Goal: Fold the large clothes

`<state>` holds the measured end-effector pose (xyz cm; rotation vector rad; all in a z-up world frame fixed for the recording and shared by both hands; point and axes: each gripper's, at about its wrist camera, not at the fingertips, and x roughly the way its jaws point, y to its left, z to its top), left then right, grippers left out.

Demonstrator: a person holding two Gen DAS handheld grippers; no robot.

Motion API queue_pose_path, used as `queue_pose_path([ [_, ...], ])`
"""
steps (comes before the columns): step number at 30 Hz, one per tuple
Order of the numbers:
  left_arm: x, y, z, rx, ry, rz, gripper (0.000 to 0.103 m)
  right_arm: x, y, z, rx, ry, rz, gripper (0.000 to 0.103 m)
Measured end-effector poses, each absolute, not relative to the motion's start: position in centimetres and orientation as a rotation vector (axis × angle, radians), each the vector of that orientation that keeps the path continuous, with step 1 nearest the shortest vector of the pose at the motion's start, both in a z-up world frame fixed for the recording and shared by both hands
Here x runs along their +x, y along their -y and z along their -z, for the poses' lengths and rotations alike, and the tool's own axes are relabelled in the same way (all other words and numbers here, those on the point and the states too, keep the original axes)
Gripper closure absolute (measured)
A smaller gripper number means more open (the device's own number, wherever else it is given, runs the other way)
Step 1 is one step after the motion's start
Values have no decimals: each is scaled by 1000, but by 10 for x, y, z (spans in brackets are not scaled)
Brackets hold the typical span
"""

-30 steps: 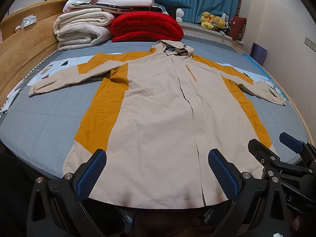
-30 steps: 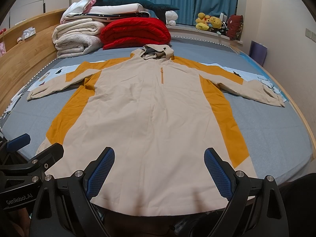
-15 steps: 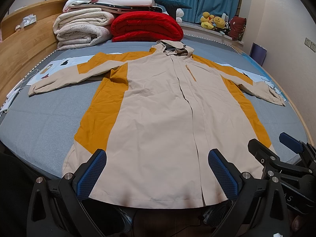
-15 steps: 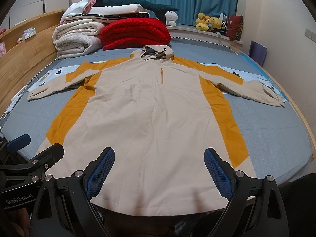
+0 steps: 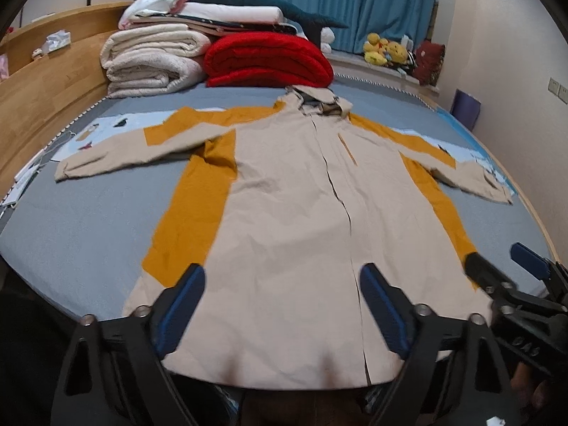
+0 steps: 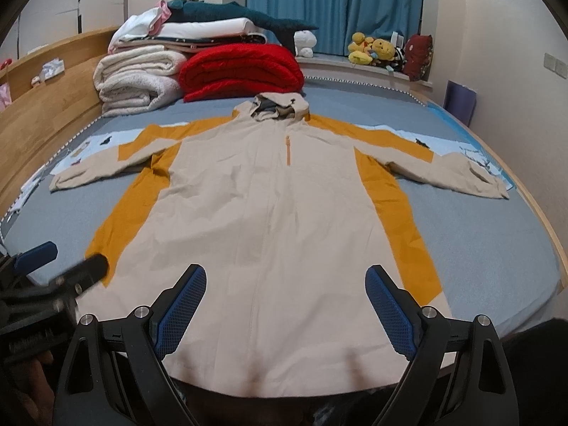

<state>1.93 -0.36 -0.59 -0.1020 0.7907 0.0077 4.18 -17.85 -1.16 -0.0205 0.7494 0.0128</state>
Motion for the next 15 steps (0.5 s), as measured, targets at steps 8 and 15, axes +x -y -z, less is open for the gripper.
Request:
queue_pose_path([
  [8, 71, -35, -28, -95, -733, -29, 76, 80, 196, -34, 11, -659, -37, 15],
  [15, 149, -107, -46, -130, -710, -64, 76, 155, 199, -67, 14, -622, -90, 39],
])
